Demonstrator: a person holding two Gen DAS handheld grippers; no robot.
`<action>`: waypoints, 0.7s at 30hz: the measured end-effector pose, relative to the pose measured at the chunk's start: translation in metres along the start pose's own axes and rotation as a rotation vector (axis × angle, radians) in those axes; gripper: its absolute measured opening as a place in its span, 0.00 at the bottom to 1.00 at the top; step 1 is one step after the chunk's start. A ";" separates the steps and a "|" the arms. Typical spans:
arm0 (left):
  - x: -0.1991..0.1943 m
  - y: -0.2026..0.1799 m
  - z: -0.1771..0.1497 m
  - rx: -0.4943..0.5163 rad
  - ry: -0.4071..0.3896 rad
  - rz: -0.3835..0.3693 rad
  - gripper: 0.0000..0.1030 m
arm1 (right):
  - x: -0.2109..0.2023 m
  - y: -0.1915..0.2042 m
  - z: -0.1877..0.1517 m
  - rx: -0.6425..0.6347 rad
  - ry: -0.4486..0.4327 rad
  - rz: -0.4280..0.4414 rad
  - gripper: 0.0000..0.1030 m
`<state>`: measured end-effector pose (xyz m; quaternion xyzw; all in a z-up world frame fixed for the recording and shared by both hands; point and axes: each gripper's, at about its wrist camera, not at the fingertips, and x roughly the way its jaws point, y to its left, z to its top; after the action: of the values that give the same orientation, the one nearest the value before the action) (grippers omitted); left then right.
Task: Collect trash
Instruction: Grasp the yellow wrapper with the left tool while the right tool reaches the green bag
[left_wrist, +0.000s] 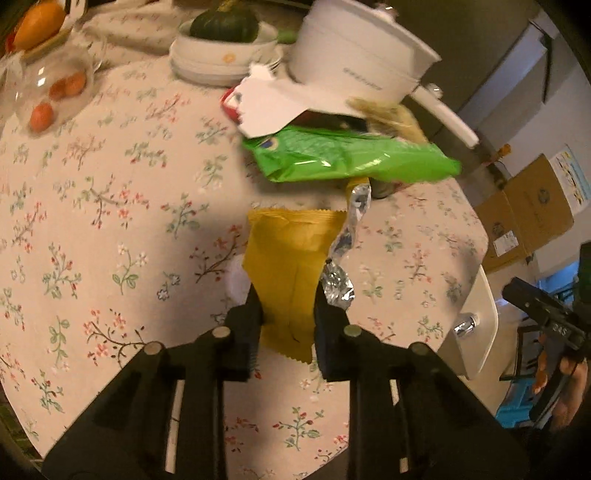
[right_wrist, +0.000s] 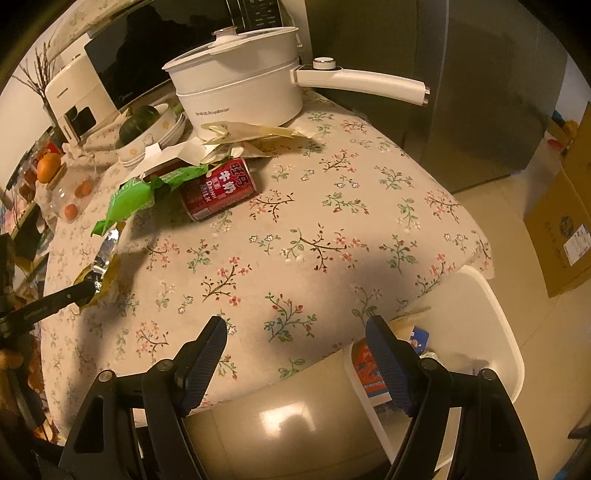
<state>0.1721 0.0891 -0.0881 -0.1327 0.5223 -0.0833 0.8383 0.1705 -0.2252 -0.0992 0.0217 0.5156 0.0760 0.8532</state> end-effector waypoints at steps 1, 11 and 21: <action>-0.003 -0.002 -0.001 0.012 -0.006 -0.003 0.24 | -0.001 0.000 0.000 0.002 -0.002 0.002 0.77; -0.055 -0.005 -0.013 0.060 -0.092 -0.026 0.23 | 0.004 0.034 0.005 -0.005 -0.010 0.055 0.77; -0.069 0.053 -0.029 -0.022 -0.100 0.036 0.23 | 0.032 0.109 0.000 -0.100 0.025 0.117 0.77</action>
<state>0.1157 0.1545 -0.0571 -0.1363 0.4832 -0.0557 0.8631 0.1734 -0.1129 -0.1142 0.0082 0.5195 0.1515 0.8409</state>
